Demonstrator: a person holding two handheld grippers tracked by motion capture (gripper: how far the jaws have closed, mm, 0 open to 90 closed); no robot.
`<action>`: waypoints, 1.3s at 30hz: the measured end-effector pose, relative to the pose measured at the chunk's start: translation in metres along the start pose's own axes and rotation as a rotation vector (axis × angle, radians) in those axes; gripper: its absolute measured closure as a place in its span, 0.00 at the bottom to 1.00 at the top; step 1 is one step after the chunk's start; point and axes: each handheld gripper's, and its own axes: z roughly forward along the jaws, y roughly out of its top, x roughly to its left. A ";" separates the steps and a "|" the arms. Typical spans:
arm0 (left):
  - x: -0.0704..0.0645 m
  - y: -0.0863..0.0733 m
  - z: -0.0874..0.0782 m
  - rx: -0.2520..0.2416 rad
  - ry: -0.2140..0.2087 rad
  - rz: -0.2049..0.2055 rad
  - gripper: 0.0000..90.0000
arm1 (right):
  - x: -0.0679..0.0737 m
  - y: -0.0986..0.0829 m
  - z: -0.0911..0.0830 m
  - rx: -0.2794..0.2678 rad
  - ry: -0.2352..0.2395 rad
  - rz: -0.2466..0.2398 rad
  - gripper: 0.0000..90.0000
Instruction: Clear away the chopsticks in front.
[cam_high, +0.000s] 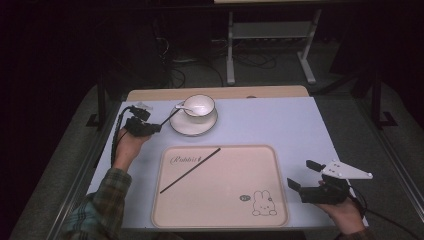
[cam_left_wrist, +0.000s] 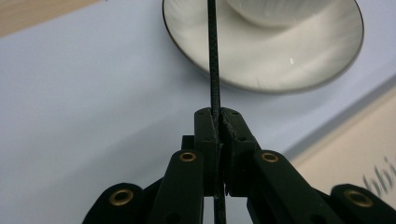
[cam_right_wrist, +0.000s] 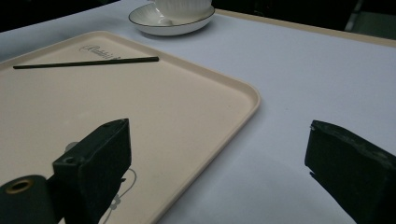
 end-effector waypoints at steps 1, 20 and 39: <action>-0.001 -0.004 -0.003 -0.005 -0.005 -0.005 0.95 | 0.000 0.000 0.000 0.001 0.001 0.000 0.07; -0.059 -0.052 -0.036 -0.057 -0.173 0.020 0.95 | 0.001 0.001 0.001 0.003 -0.003 -0.004 0.07; -0.133 -0.063 -0.008 0.035 -0.292 0.154 0.95 | 0.003 0.001 0.002 0.005 0.000 -0.008 0.07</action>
